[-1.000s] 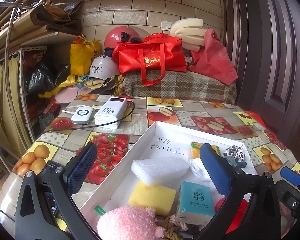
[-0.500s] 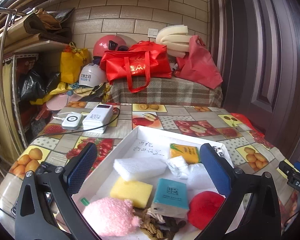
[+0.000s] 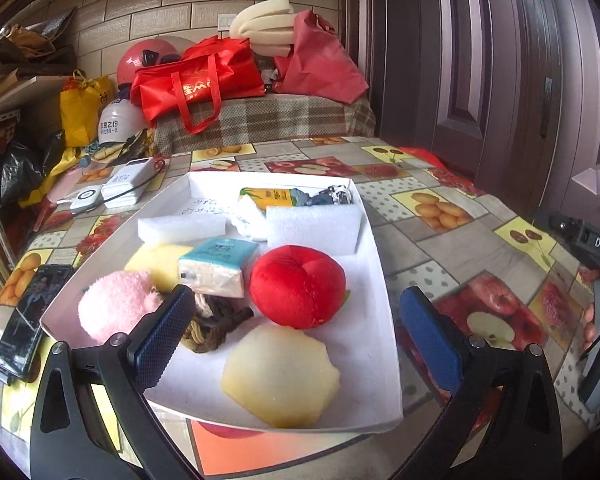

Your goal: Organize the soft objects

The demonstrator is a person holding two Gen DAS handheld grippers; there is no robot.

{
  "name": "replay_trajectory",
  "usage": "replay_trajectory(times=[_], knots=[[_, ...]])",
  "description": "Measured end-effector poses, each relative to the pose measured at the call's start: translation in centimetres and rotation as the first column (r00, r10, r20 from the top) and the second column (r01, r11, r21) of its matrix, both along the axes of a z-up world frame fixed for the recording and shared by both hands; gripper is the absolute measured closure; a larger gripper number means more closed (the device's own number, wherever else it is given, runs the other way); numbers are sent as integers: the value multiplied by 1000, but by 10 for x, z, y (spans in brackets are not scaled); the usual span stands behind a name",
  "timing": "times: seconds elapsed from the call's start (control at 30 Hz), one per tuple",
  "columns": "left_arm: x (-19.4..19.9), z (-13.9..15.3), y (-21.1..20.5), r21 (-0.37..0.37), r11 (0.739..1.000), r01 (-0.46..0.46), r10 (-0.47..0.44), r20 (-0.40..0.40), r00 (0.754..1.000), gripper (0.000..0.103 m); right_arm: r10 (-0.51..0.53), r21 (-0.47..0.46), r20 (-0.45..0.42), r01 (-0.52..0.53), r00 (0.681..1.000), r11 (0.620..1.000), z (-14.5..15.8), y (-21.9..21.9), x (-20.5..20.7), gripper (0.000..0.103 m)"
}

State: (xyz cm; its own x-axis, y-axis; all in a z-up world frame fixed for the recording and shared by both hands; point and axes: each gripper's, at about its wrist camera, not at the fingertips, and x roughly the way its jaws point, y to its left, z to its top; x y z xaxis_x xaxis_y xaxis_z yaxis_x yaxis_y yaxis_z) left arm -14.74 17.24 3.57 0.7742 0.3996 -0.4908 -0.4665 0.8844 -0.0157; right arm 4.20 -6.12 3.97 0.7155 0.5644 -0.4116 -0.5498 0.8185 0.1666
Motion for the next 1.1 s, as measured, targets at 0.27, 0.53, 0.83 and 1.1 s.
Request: replay_trajectory(times=[0.27, 0.53, 0.83, 1.1], knots=[[-9, 2, -23, 106, 992, -72, 74, -19, 997, 0, 0, 83, 41, -3, 999, 997, 5, -17, -27, 0], [-20, 3, -20, 135, 933, -333, 344, -68, 937, 0, 10, 88, 108, -19, 994, 996, 11, -15, -36, 0], [-19, -2, -12, 72, 940, -333, 339, -96, 936, 0, -3, 139, 41, -3, 999, 990, 7, -24, -25, 0], [-20, 6, -18, 29, 955, -294, 295, -80, 952, 0, -16, 152, 14, 14, 1000, 988, 5, -29, -21, 0]])
